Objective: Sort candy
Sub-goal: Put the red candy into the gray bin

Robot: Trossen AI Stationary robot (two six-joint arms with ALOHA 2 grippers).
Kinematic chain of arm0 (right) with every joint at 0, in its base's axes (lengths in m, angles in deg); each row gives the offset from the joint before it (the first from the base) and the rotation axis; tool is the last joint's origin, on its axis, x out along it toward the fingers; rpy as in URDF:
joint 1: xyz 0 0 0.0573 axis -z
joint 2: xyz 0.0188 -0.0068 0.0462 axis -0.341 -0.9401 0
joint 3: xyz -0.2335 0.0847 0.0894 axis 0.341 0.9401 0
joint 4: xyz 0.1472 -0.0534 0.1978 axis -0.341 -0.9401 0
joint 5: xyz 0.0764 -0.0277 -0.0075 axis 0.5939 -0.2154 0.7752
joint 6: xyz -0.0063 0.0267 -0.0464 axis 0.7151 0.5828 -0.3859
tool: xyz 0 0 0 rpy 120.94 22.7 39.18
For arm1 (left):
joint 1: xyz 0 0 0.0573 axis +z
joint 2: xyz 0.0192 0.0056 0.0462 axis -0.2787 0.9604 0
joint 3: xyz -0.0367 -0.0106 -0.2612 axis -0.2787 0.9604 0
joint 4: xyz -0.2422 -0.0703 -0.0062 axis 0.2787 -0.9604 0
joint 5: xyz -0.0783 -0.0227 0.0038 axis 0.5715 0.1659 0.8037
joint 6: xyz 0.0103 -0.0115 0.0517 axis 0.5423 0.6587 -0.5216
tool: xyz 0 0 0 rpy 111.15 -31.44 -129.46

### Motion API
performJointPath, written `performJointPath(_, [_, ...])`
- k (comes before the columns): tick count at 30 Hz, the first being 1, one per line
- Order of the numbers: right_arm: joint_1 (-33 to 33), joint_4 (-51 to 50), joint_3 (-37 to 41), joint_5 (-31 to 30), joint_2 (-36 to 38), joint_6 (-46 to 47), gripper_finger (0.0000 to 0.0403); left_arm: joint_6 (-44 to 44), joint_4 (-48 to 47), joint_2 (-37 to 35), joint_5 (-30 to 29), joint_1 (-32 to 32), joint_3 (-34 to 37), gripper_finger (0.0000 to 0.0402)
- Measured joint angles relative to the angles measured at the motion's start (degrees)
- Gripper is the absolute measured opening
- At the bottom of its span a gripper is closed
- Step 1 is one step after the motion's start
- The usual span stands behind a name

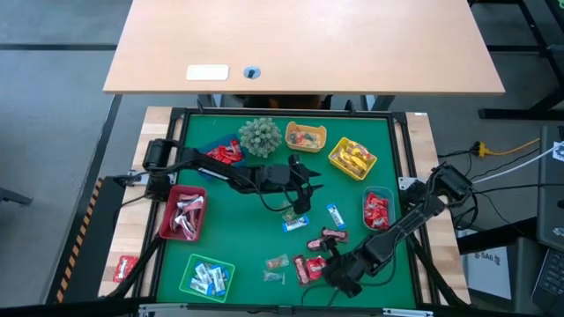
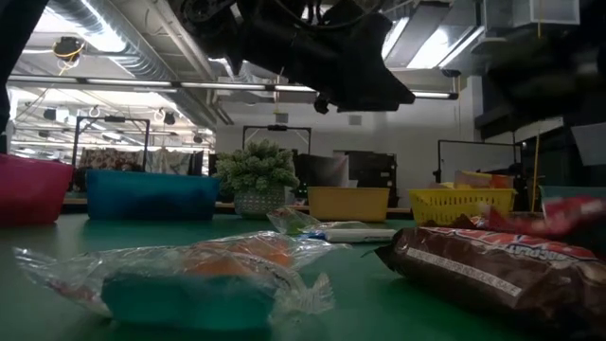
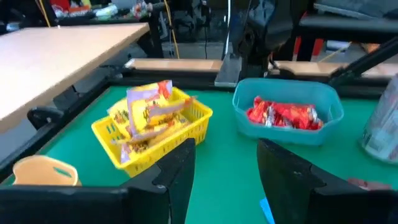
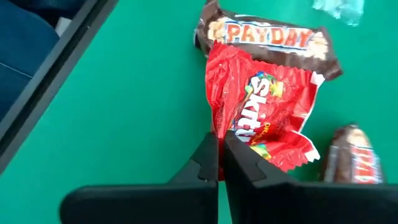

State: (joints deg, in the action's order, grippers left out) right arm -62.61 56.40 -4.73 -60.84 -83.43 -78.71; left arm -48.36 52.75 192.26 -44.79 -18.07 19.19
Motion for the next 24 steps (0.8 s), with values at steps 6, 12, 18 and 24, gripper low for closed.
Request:
performJointPath(6, [0.4, -12.1, -7.1, -1.0, 0.1, -1.2, 0.0005, 0.3, -2.9, -2.4, 0.0, -0.4, 0.0, 0.0159])
performJointPath(12, [0.8, -29.9, -15.9, -1.5, 0.1, -3.8, 0.0003, 1.8, -11.5, -5.3, 0.1, -1.7, 0.0, 0.0159])
performJointPath(18, [1.1, -46.0, -22.4, -2.1, 0.9, -5.1, 0.0004, 9.6, -16.8, -6.5, 0.2, -3.2, 0.0, 0.0159])
performJointPath(24, [1.1, -54.4, -22.6, -4.8, 5.5, -5.3, 0.0004, 13.9, -20.1, -6.6, 0.5, -4.9, 0.0, 0.0159])
